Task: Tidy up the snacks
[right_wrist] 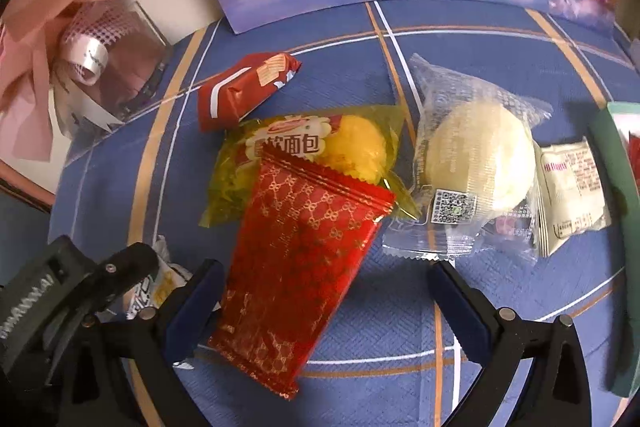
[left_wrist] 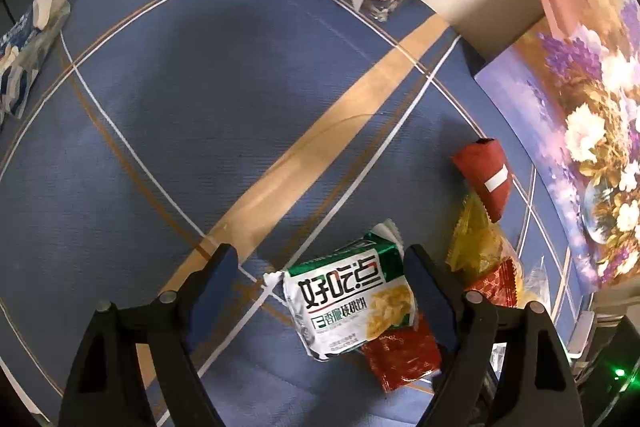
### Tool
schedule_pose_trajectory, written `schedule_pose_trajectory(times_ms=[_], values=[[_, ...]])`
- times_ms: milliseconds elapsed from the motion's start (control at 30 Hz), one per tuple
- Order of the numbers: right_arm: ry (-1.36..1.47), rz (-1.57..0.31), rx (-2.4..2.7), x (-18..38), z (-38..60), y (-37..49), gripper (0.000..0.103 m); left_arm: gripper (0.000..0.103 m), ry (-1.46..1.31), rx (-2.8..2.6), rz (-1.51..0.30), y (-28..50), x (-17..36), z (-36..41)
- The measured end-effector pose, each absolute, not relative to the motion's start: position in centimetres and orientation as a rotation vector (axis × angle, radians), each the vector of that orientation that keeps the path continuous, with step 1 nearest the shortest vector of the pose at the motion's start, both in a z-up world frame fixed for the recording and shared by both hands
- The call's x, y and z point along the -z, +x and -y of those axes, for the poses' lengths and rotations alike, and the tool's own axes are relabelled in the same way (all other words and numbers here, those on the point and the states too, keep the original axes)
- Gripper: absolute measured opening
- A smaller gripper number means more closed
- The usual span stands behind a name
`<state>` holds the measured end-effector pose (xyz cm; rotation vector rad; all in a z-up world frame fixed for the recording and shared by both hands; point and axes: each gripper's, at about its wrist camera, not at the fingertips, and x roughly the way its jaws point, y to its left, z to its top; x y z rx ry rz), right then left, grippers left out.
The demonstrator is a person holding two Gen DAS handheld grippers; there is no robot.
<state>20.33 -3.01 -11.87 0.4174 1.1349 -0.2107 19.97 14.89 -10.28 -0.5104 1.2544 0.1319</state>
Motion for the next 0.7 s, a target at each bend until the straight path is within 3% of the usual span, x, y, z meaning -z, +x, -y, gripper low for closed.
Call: schedule_pose_trajectory(times_ms=[700], values=[[0.297, -1.216, 0.23, 12.5, 4.0, 20.1, 0.101, 0.085, -0.425, -0.12, -1.3, 21.3, 11.3, -12.1]])
